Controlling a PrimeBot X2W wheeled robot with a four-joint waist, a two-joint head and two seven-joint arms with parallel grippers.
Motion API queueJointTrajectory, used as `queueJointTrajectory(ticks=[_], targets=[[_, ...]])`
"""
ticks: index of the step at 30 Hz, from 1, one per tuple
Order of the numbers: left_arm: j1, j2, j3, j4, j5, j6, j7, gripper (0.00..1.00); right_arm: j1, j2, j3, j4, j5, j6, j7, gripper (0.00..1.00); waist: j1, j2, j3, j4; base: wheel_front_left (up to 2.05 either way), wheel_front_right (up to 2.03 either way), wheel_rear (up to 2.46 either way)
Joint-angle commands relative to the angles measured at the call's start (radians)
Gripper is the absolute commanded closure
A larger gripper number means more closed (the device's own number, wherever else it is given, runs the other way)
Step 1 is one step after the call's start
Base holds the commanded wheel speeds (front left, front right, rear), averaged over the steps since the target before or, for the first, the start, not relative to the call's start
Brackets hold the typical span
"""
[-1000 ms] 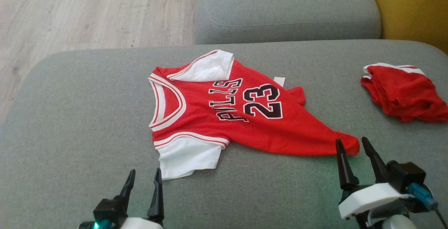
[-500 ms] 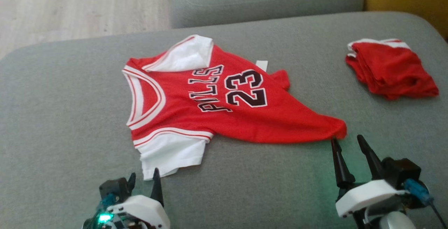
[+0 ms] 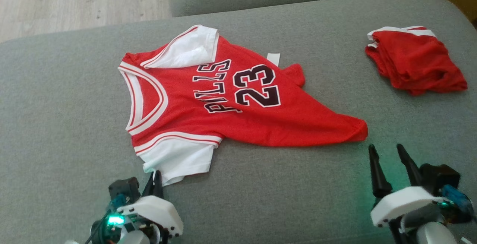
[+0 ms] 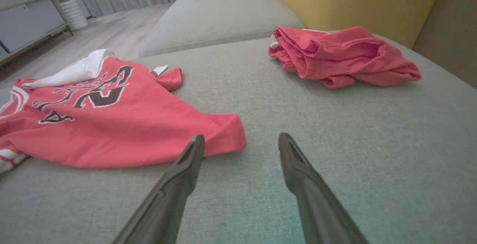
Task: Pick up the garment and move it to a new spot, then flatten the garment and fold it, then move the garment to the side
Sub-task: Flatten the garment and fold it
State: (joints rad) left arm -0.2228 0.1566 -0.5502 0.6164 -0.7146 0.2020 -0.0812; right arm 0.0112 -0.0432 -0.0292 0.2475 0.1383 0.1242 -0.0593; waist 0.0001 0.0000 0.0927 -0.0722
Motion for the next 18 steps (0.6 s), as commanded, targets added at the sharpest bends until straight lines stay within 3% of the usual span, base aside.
queueJointTrajectory(ticks=[1, 9, 18], targets=[[-0.017, 0.004, 0.017, -0.006, -0.001, -0.003, -0.007, 1.00, -0.048, -0.007, 0.002, -0.015, -0.012, 0.007, 0.010, 0.00, -0.0001, 0.0000, 0.003, 0.008, 0.00, 0.00, 0.00], [0.007, 0.051, 0.046, -0.116, 0.016, 0.026, -0.086, 1.00, -0.140, -0.007, -0.060, 0.106, -0.053, 0.007, 0.036, 0.00, -0.0001, 0.0000, 0.018, 0.045, 0.00, 0.00, 0.00], [0.067, 0.120, 0.071, -0.302, 0.025, 0.091, -0.074, 1.00, -0.240, -0.007, -0.067, 0.300, -0.056, 0.007, 0.054, 0.00, -0.0001, 0.0000, 0.033, 0.084, 0.00, 0.00, 0.00]])
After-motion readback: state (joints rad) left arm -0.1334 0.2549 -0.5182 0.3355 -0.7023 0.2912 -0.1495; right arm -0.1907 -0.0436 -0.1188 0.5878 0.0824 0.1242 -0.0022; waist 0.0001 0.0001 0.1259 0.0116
